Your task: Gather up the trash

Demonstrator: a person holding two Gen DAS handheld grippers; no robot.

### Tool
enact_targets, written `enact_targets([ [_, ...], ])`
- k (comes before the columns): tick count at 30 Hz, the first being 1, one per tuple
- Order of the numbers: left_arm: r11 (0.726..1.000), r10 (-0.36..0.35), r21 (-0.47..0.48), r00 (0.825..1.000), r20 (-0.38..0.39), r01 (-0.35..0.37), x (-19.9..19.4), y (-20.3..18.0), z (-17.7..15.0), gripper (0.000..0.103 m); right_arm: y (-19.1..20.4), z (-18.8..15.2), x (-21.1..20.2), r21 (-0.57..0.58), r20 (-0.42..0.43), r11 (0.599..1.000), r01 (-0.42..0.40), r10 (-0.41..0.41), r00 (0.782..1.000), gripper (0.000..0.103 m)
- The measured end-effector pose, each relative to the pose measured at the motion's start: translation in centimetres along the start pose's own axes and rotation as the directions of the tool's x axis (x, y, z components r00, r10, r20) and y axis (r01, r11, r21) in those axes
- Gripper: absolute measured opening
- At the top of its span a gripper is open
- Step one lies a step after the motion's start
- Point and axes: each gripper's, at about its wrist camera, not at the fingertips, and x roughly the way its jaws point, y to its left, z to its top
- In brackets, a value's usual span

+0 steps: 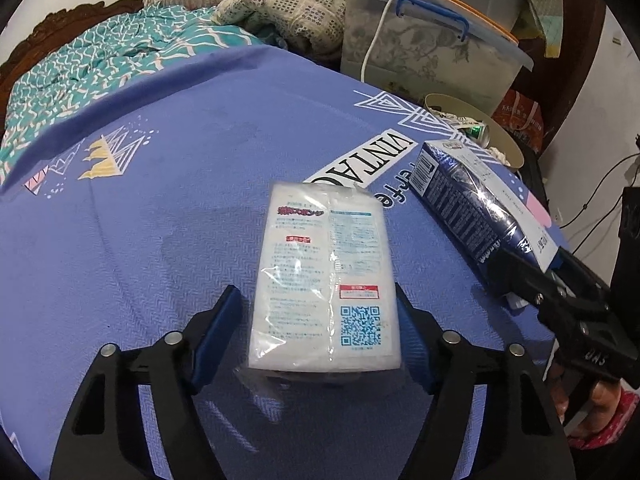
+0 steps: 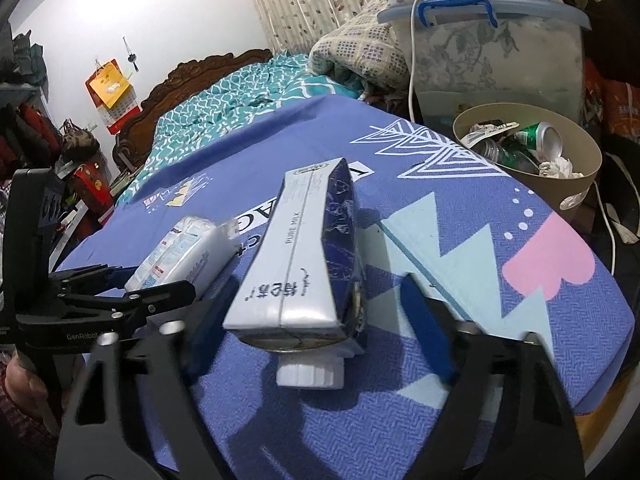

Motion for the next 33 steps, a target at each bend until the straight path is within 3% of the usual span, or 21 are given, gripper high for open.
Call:
enact_targets([
  [2,1.0,0.014,0.019,1.0,0.001,-0.014,0.1,-0.5,0.1,0.06,0.0,-0.2,-0.2,0.0,-0.001,1.0,-0.031,0.031,1.0,0.06],
  [7,0.996,0.06,0.058,0.998,0.015,-0.061,0.1,-1.7,0.6,0.057,-0.3,0.0,-1.6,0.003,0.052,1.0,0.001,-0.001,0.999,0.06],
  [19,0.985,0.046,0.163,0.996,0.081,-0.059,0.2,-6.1,4.9,0.057,-4.6,2.6,-4.7,0.091,0.149,0.995,0.03,-0.043,0.988,0.059],
  [33,0.966,-0.01,0.259,0.996,0.084,-0.012,3.0,-11.8,9.5,0.057,-10.6,4.6,-7.6,0.195,0.247,0.978,0.08,-0.128,0.961,0.059],
])
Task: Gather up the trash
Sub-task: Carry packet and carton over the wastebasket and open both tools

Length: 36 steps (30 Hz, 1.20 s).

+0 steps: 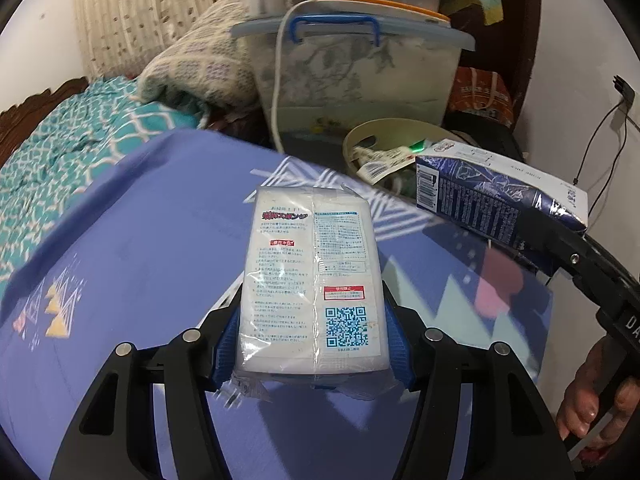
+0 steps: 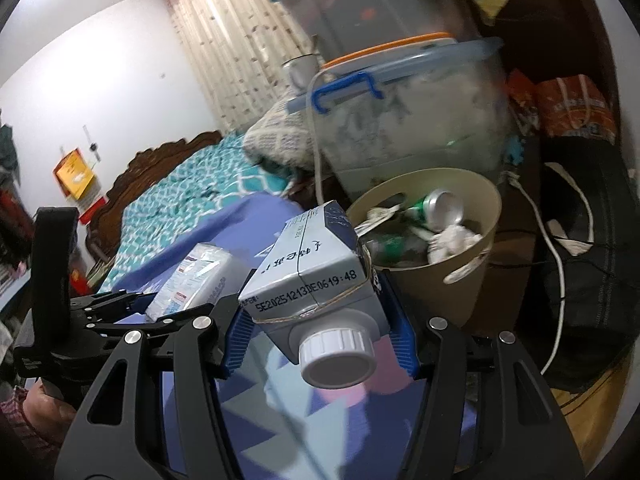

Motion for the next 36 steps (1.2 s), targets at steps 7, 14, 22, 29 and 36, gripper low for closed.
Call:
enact_targets([
  [7,0.995,-0.059,0.085,0.998,0.017,0.057,2.4,-3.3,4.8,0.057,-4.5,2.6,0.1,0.058,0.056,0.995,0.086,-0.089,0.994,0.059],
  [14,0.983,-0.148,0.111,0.989,-0.002,0.148,6.7,-6.5,10.7,0.057,-9.1,6.7,3.9,0.106,0.042,0.984,0.147,-0.152,0.988,0.059],
  [22,0.966,-0.25,0.047,0.966,-0.068,0.253,12.2,-7.4,14.1,0.059,-11.5,10.3,12.6,0.078,-0.11,0.988,0.135,-0.126,0.986,0.066],
  [29,0.953,-0.303,-0.066,0.945,-0.125,0.297,15.9,-6.5,14.2,0.092,-12.1,10.0,13.6,0.115,-0.1,0.99,0.075,-0.064,0.993,0.084],
  [36,0.924,-0.361,-0.162,0.93,-0.064,0.347,14.7,-4.1,13.6,0.092,-13.4,8.8,10.2,0.21,-0.003,0.976,0.051,-0.051,0.999,0.062],
])
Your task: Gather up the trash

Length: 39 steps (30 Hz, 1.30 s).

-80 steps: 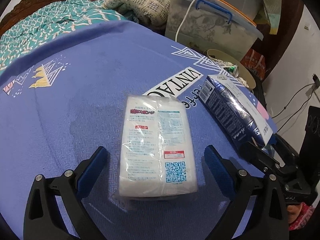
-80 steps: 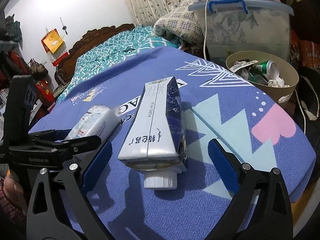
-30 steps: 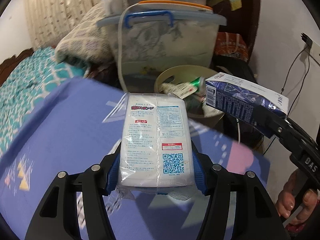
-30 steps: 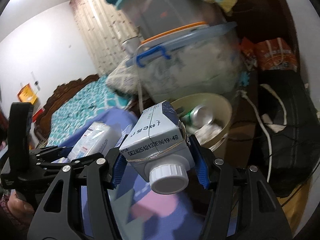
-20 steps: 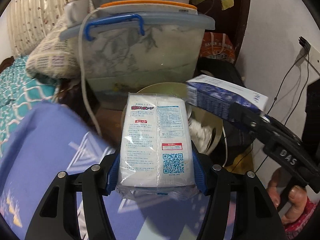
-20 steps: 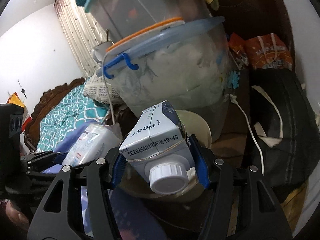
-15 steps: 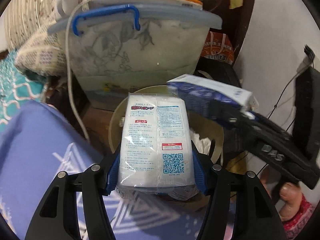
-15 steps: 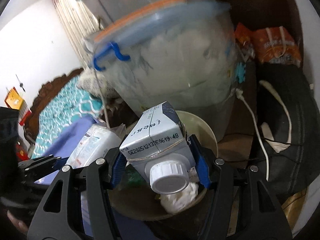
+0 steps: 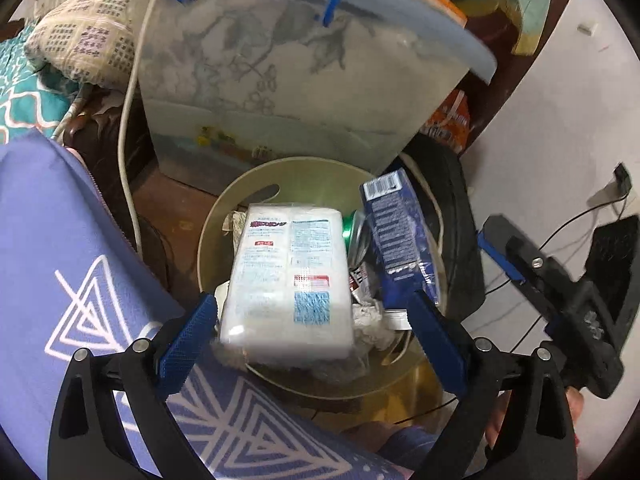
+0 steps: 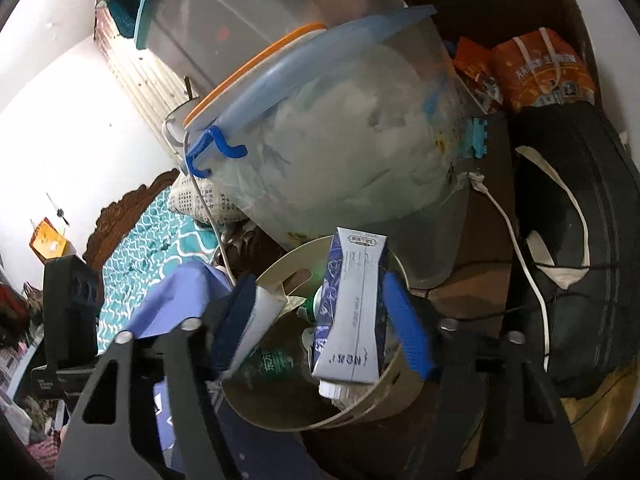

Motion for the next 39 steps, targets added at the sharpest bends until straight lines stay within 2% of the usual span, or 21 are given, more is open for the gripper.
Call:
enact_targets([
  [6,0.999,-0.034,-0.035,0.996,0.086,0.037,-3.3,0.6,-0.4,0.09,-0.5,-1.6,-2.1,0.045,0.028,0.999,-0.017,0.016,0.999,0.062],
  [11,0.996,-0.034,-0.08,0.994,0.107,0.043,-5.8,1.5,-0.7,0.089,0.5,-3.7,-4.8,0.075,0.02,0.996,-0.056,0.055,0.998,0.064],
  [14,0.998,-0.007,-0.067,0.993,0.115,0.015,-7.7,1.0,-2.0,0.09,1.5,-5.5,-5.9,0.081,0.0,0.995,-0.06,0.061,0.998,0.065],
  [17,0.999,0.044,-0.02,0.992,0.118,-0.042,-9.4,-0.2,-4.0,0.09,2.3,-7.4,-7.4,0.093,-0.017,0.994,-0.052,0.054,0.998,0.076],
  [20,0.996,0.092,0.01,0.989,0.117,-0.093,-11.1,-1.2,-6.5,0.09,3.5,-9.3,-9.2,0.113,-0.018,0.993,-0.032,0.034,0.999,0.078],
  [22,0.992,0.118,0.027,0.986,0.118,-0.122,-12.5,-1.8,-8.4,0.092,4.6,-10.4,-10.2,0.108,-0.025,0.994,-0.021,0.024,0.999,0.083],
  [29,0.965,0.249,0.044,0.952,0.18,-0.26,-17.9,-1.9,-13.8,0.094,8.1,-13.4,-13.6,0.098,-0.038,0.995,0.005,-0.001,0.999,0.091],
  [34,0.946,0.305,0.037,0.922,0.238,-0.322,-21.8,-1.6,-16.7,0.094,11.7,-13.8,-15.3,0.054,-0.043,0.999,-0.004,0.006,0.999,0.095],
  [39,0.913,0.368,0.049,0.869,0.33,-0.406,-25.7,-1.7,-19.4,0.094,15.4,-15.0,-16.6,-0.009,-0.045,1.0,-0.016,0.015,0.999,0.099],
])
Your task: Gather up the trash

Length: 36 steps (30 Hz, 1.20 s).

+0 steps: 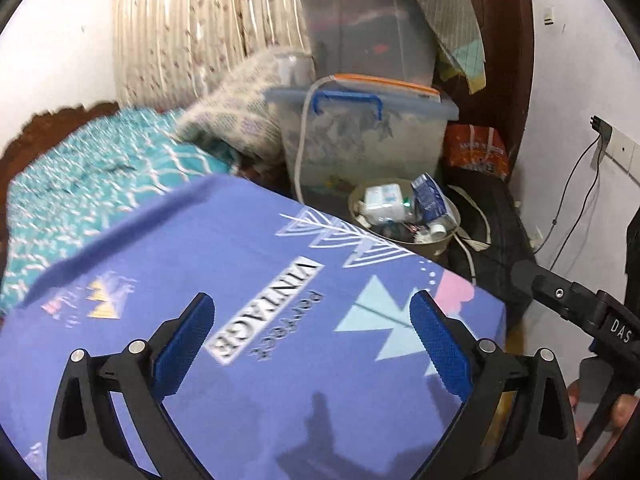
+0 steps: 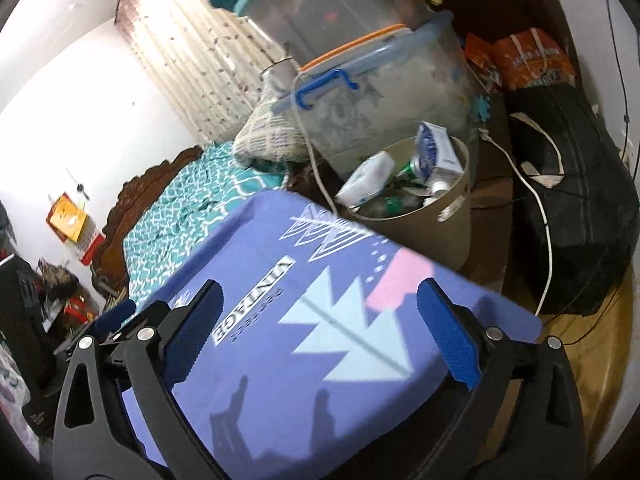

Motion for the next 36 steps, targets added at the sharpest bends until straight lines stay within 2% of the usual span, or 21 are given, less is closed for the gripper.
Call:
enact_targets([
  [5,1.0,0.028,0.001,0.999,0.038,-0.028,-2.6,1.3,-1.3,0.094,2.3,-1.7,-0.8,-0.034,-0.002,0.999,0.013,-0.013,1.0,0.099],
  [12,0.997,0.048,-0.062,0.997,0.054,-0.044,-4.5,3.3,-2.4,0.094,3.5,-2.5,-1.9,-0.062,0.025,0.996,0.066,-0.065,0.998,0.099],
  [18,0.993,0.084,-0.088,0.995,0.05,-0.079,-5.0,3.3,-2.7,0.094,3.6,-3.0,-2.6,-0.066,0.04,0.993,0.096,-0.094,0.995,0.099],
  [23,0.99,0.117,-0.085,0.991,0.066,-0.111,-5.6,2.7,-2.6,0.094,3.3,-3.0,-4.0,-0.073,0.089,0.99,0.121,-0.114,0.989,0.1],
  [30,0.985,0.162,-0.084,0.978,0.129,-0.152,-7.2,2.4,-2.9,0.094,3.4,-3.6,-3.5,-0.07,0.078,0.99,0.127,-0.121,0.99,0.1],
  [36,0.989,0.133,-0.084,0.98,0.146,-0.122,-7.9,2.9,-2.5,0.094,3.8,-3.6,-4.1,-0.064,0.109,0.989,0.133,-0.125,0.986,0.1],
])
